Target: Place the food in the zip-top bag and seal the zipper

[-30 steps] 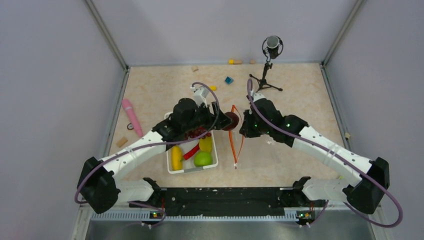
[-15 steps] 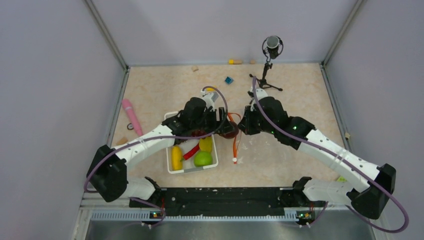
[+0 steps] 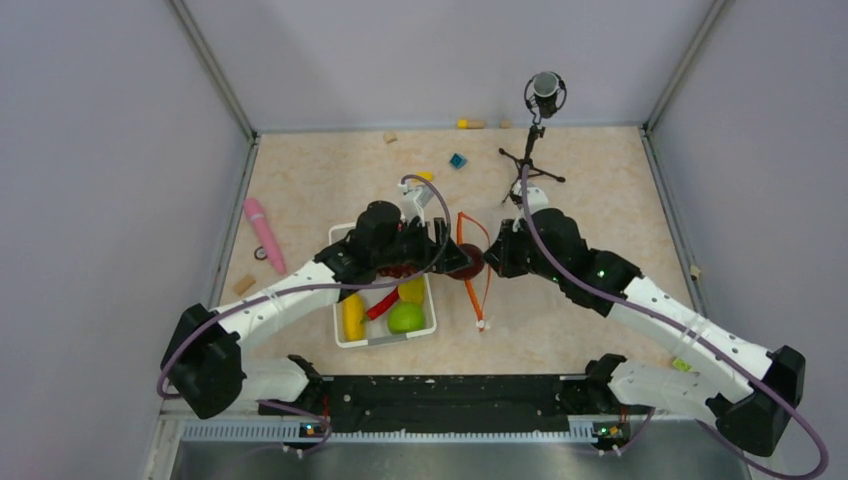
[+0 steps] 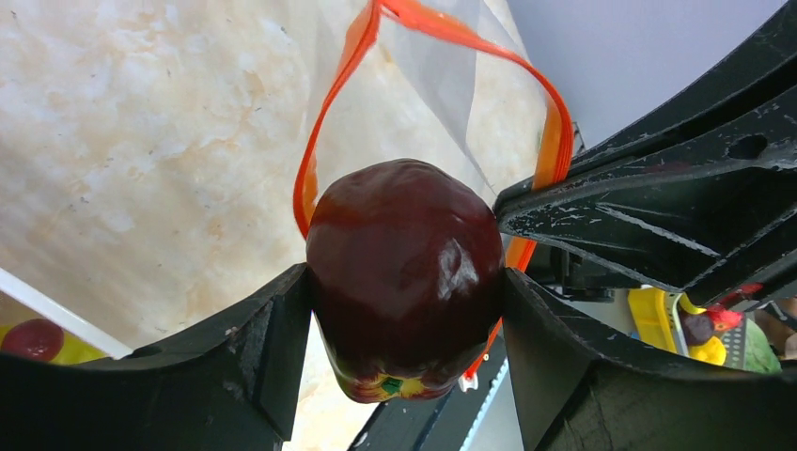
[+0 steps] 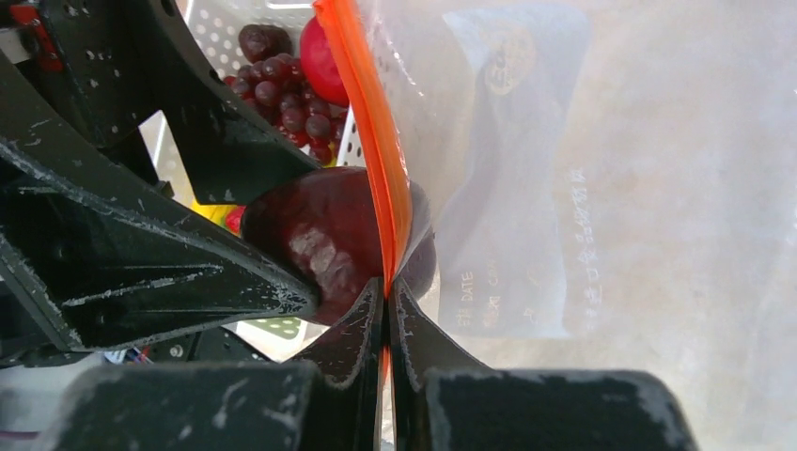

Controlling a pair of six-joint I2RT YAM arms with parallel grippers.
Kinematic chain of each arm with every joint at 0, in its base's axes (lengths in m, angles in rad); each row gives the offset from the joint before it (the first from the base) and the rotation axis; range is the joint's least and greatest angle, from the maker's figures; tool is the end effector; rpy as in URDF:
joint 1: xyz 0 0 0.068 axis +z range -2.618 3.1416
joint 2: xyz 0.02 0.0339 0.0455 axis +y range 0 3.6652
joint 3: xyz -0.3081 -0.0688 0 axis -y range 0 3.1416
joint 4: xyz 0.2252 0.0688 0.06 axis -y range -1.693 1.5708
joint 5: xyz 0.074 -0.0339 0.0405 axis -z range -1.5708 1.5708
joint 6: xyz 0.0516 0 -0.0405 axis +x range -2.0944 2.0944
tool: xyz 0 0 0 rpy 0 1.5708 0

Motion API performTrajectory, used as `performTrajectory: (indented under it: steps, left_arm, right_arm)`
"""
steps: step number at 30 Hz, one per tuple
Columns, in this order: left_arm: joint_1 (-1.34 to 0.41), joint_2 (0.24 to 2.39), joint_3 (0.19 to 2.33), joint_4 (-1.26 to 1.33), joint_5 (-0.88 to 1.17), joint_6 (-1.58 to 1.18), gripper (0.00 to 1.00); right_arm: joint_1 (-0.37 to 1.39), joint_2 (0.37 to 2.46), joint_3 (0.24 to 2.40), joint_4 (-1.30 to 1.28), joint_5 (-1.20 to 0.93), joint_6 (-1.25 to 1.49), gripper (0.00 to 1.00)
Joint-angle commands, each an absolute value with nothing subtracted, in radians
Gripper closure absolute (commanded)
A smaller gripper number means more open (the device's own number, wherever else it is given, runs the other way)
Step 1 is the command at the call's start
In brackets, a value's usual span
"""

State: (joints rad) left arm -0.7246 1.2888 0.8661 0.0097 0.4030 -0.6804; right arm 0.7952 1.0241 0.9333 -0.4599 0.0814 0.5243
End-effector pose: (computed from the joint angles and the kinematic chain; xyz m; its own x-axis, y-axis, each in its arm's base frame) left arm 0.1929 -0.1978 0.3230 -0.7864 -0.0767 -0.6129 0.4940 0.5177 -0.6986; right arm 0.1405 0.1373 0.3504 -0.6491 0.0507 -0.7590 -0.3906 0.8340 0.3898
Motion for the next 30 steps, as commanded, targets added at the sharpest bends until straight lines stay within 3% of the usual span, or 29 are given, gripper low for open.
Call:
performTrajectory:
  steps: [1,8,12,18,21,24,25,27,30]
  left_arm:
    - [-0.726,1.243,0.834,0.215,0.445,-0.759,0.99]
    - [-0.723,1.308,0.824,0.368,0.540,-0.841,1.00]
    - [-0.723,1.335,0.827,0.361,0.494,-0.846,1.00]
    - [-0.727,1.351,0.843,0.287,0.442,-0.808,0.92]
    - [-0.733,1.336,0.848,0.234,0.398,-0.780,0.71]
    - [-0.736,1.312,0.853,0.179,0.367,-0.753,0.21]
    - [-0.736,1.302,0.854,0.166,0.362,-0.745,0.14]
    - [-0.737,1.287,0.855,0.147,0.353,-0.731,0.05]
    - [-0.738,1.270,0.854,0.129,0.363,-0.718,0.03]
  right_arm:
    - [0.788,0.952,0.874,-0.340,0.048,0.573,1.00]
    - [0.788,0.882,0.803,-0.243,0.008,0.626,1.00]
    - [0.787,0.869,0.793,-0.218,-0.032,0.658,1.00]
    - [0.787,0.856,0.793,-0.196,-0.070,0.705,1.00]
    - [0.787,0.854,0.792,-0.209,-0.039,0.732,1.00]
    - [0.788,0.854,0.789,-0.224,-0.015,0.770,1.00]
    - [0.788,0.853,0.786,-0.225,-0.015,0.778,1.00]
    - [0.787,0.850,0.781,-0.225,-0.006,0.798,1.00]
    - [0.785,0.842,0.769,-0.214,-0.003,0.826,1.00]
